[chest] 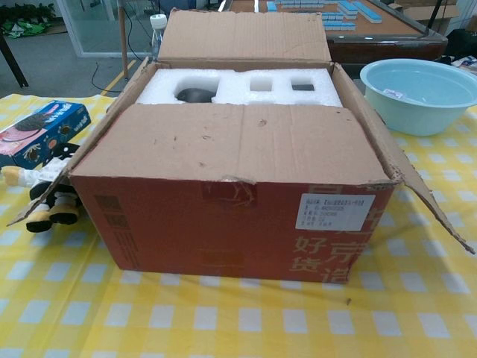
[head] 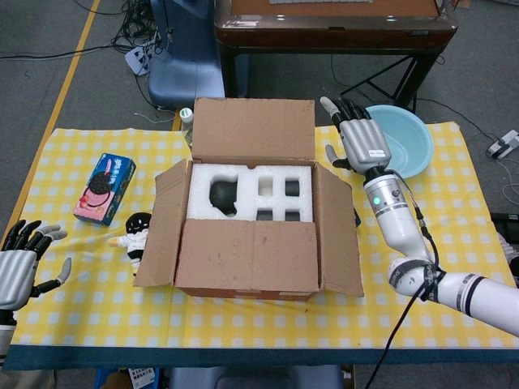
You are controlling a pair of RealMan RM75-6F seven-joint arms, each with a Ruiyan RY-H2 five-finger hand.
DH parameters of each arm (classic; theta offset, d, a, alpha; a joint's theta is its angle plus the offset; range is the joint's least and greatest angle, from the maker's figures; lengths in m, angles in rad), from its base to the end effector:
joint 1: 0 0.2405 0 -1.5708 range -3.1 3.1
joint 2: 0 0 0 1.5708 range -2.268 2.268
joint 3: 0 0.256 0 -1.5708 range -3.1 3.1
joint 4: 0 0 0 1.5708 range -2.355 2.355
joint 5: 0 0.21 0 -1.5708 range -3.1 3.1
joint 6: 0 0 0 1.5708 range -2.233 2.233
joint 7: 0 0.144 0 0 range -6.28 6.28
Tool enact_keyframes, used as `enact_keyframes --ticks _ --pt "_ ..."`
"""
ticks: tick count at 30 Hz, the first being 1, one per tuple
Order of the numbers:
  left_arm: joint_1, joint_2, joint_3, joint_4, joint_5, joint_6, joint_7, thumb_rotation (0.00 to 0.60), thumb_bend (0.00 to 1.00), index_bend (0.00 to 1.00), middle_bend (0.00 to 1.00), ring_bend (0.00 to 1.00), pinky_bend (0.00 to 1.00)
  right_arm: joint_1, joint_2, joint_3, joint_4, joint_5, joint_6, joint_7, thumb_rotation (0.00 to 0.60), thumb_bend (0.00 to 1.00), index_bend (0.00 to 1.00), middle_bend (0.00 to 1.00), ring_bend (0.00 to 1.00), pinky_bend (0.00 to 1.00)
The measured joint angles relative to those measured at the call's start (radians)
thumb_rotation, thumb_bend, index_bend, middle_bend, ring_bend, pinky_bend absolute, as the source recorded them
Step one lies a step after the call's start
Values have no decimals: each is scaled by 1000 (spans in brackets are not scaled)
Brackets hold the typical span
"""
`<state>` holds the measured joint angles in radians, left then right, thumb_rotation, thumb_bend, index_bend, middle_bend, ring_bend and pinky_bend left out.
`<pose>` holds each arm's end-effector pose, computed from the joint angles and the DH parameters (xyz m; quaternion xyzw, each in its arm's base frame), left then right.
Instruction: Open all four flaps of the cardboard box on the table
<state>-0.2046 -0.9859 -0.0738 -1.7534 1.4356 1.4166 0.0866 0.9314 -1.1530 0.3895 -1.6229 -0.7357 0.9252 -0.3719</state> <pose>-0.2773 0.2186 0.1850 -0.6237 -0.3540 -0.3807 0.5838 -0.0890 -0.4306 0.1452 0.6536 -0.3650 0.4295 0.5051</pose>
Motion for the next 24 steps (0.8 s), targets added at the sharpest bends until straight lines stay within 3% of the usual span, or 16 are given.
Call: enact_keyframes --ticks 6,9,14,24 --pt "3 0 3 -11 6 0 8 235 433 334 220 96 0 -103 155 -60 -247 -122 -36 82 600 592 106 183 46 87" --pt "6 1 4 -13 8 1 9 237 433 336 220 96 0 -147 198 -101 -305 -196 -60 123 600 685 133 194 48 87" --pt "10 3 6 -17 14 3 9 239 433 345 220 96 0 -176 223 -154 -345 -264 -111 167 600 845 186 203 51 87" --pt "17 0 12 -5 12 -5 -4 239 433 359 218 95 0 -142 172 -200 -313 -260 -147 134 600 980 224 203 51 87"
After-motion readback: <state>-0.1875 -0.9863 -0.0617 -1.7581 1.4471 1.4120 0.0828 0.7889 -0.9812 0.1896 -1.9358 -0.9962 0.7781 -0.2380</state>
